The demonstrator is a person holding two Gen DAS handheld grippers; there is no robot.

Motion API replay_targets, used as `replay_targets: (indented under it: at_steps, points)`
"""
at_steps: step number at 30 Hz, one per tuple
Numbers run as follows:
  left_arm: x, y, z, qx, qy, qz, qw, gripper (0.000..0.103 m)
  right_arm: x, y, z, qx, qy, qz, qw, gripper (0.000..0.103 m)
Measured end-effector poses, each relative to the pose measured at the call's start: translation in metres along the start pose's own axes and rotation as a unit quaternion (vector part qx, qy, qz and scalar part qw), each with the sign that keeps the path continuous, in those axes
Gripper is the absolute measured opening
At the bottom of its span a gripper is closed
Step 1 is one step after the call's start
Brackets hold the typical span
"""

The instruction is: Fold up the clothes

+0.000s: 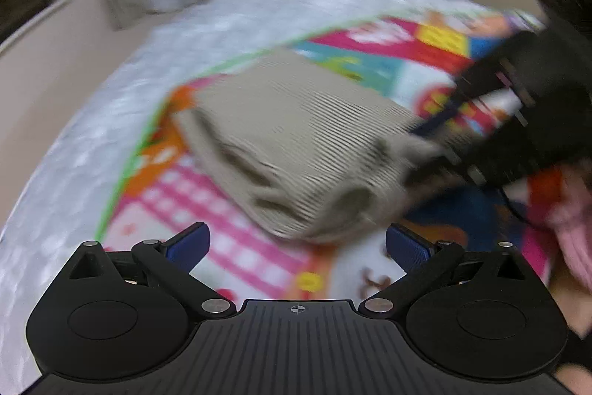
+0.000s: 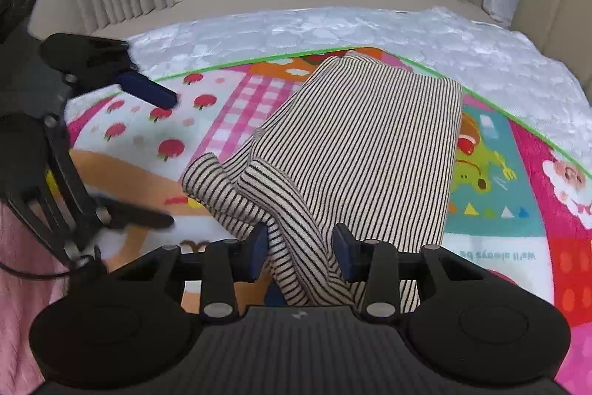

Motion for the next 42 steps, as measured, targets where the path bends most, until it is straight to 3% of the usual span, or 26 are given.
replay_targets:
  at_steps: [3, 5, 7, 16, 18, 19, 23, 25, 28, 30, 32, 37, 40, 42]
  points:
    - [0.02, 0.022, -0.003, -0.018, 0.068, 0.012, 0.9974, 0.103, -0.007, -0.001, -0.007, 0.002, -0.033, -0.004, 0.999, 0.046]
    - [0.026, 0.037, -0.005, -0.022, 0.1, 0.042, 0.9938, 0.103, -0.016, -0.006, -0.012, 0.014, -0.089, -0.022, 0.996, 0.067]
    - [0.024, 0.045, -0.006, -0.018, 0.101, 0.058, 0.993, 0.103, -0.025, -0.011, -0.016, 0.024, -0.146, -0.038, 0.988, 0.076]
    - [0.006, 0.041, 0.0, 0.002, 0.037, 0.058, 0.9976, 0.103, -0.052, 0.012, -0.052, 0.017, -0.337, -0.08, 0.938, 0.079]
    - [0.0, 0.041, 0.001, 0.005, 0.012, 0.054, 0.9985, 0.103, -0.053, 0.02, -0.053, 0.012, -0.349, -0.082, 0.934, 0.066]
    - [-0.004, 0.041, 0.001, 0.007, 0.0, 0.053, 0.9986, 0.103, -0.052, 0.025, -0.052, 0.0, -0.35, -0.079, 0.934, 0.037]
    - [-0.021, 0.032, 0.003, 0.02, -0.044, 0.061, 0.9969, 0.103, -0.053, 0.018, -0.033, -0.008, -0.33, -0.058, 0.942, 0.027]
    - [-0.036, 0.016, 0.008, 0.046, -0.084, 0.057, 0.9938, 0.103, -0.054, 0.0, -0.022, -0.001, -0.339, -0.051, 0.94, 0.025]
    - [-0.066, -0.004, 0.014, 0.089, -0.182, 0.035, 0.9787, 0.103, -0.058, -0.029, -0.017, -0.012, -0.352, -0.03, 0.936, 0.024]
    - [-0.084, -0.004, 0.019, 0.1, -0.222, 0.044, 0.9689, 0.103, -0.062, -0.044, -0.023, -0.03, -0.358, -0.01, 0.933, 0.024]
    - [-0.087, 0.008, 0.023, 0.091, -0.213, 0.051, 0.9715, 0.103, -0.066, -0.053, -0.033, -0.045, -0.367, 0.01, 0.929, 0.024]
    - [-0.05, 0.057, 0.015, 0.023, -0.083, 0.021, 0.9961, 0.102, -0.078, -0.074, -0.036, -0.059, -0.395, 0.053, 0.915, 0.024]
    - [-0.039, 0.077, -0.004, -0.017, -0.03, 0.016, 0.9993, 0.103, -0.064, -0.072, -0.01, -0.056, -0.419, 0.054, 0.905, 0.024]
    - [-0.047, 0.08, -0.01, -0.022, -0.056, 0.006, 0.9982, 0.103, -0.047, -0.058, 0.02, -0.044, -0.421, 0.052, 0.905, 0.024]
Point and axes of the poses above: each gripper's, at about its wrist camera, not at the fingertips, and y roughly the way its jaws point, x to its right, z to its top, the point moved 6 cm from there along y, roughly the way its jaws point, and after that the axes turned 10 degrees about x, right-handed, at the moved point
